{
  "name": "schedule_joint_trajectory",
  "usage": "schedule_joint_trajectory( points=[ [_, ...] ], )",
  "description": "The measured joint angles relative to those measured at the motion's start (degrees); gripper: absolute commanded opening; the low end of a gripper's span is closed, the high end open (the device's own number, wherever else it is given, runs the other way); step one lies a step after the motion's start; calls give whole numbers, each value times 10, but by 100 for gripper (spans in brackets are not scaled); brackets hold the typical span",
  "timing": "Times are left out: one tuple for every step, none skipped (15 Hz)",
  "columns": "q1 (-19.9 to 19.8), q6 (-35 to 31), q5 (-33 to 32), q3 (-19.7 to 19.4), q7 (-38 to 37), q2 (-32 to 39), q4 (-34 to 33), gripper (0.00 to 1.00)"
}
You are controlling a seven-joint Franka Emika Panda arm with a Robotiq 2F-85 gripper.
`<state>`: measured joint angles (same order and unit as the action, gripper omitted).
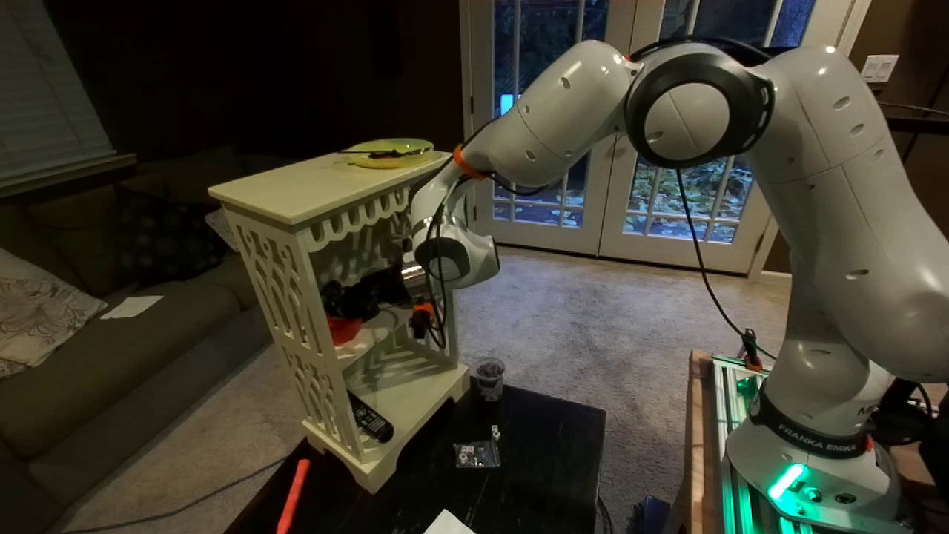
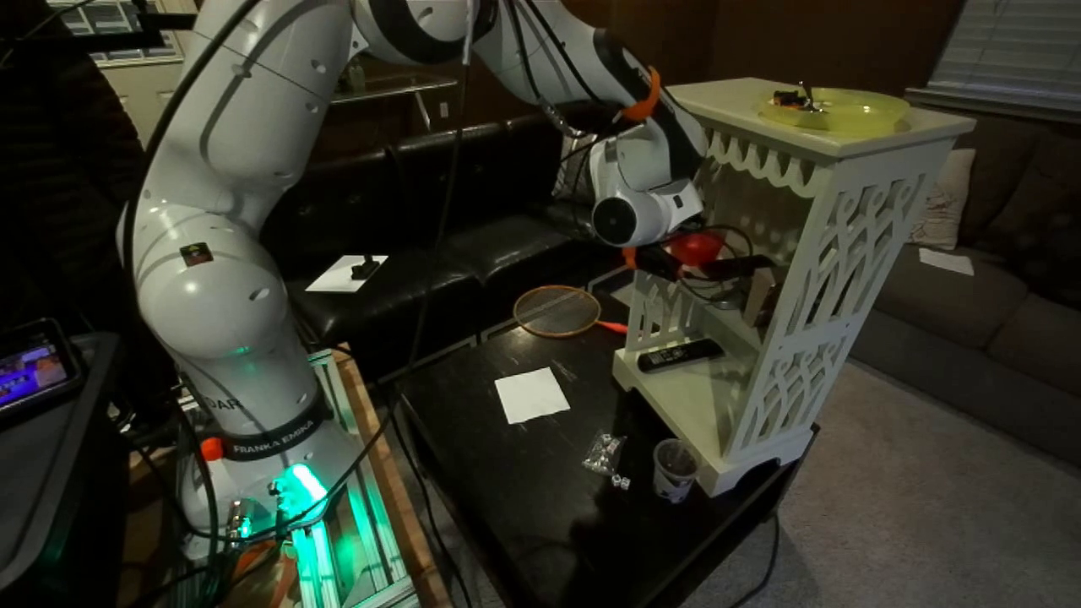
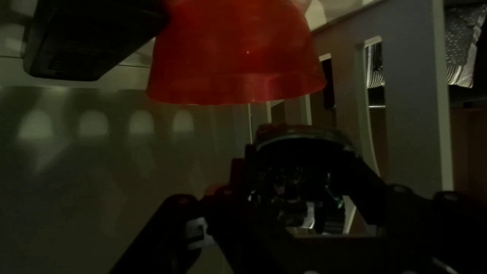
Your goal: Move the black object from the plate to the red bowl
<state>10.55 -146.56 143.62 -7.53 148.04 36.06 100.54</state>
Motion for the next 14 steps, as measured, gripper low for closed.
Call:
schedule_joint_trajectory(
  points=[
    [0, 0, 0, -1, -1, 6, -9, 42],
    [-1, 0, 0, -2, -2, 12, -19, 42],
    [-1, -1, 0, -2, -2, 17, -28, 42],
    [-2, -3, 0, -3, -2, 22, -37, 42],
    [-2, -6, 0, -4, -2, 28, -45, 42],
    [-2, -11, 0, -4, -2, 34, -52, 42],
    [-1, -18, 0, -4, -2, 40, -60, 42],
    [-1, -25, 0, -4, -2, 47, -68, 42],
    [-1, -31, 0, -4, -2, 53, -75, 42],
    [0, -37, 0, -4, -2, 59, -82, 42],
    [0, -41, 0, -4, -2, 65, -89, 42],
    [0, -46, 0, -4, -2, 71, -96, 42],
    [0, -50, 0, -4, -2, 77, -103, 42],
    [0, -56, 0, -5, -2, 82, -110, 42]
  ],
)
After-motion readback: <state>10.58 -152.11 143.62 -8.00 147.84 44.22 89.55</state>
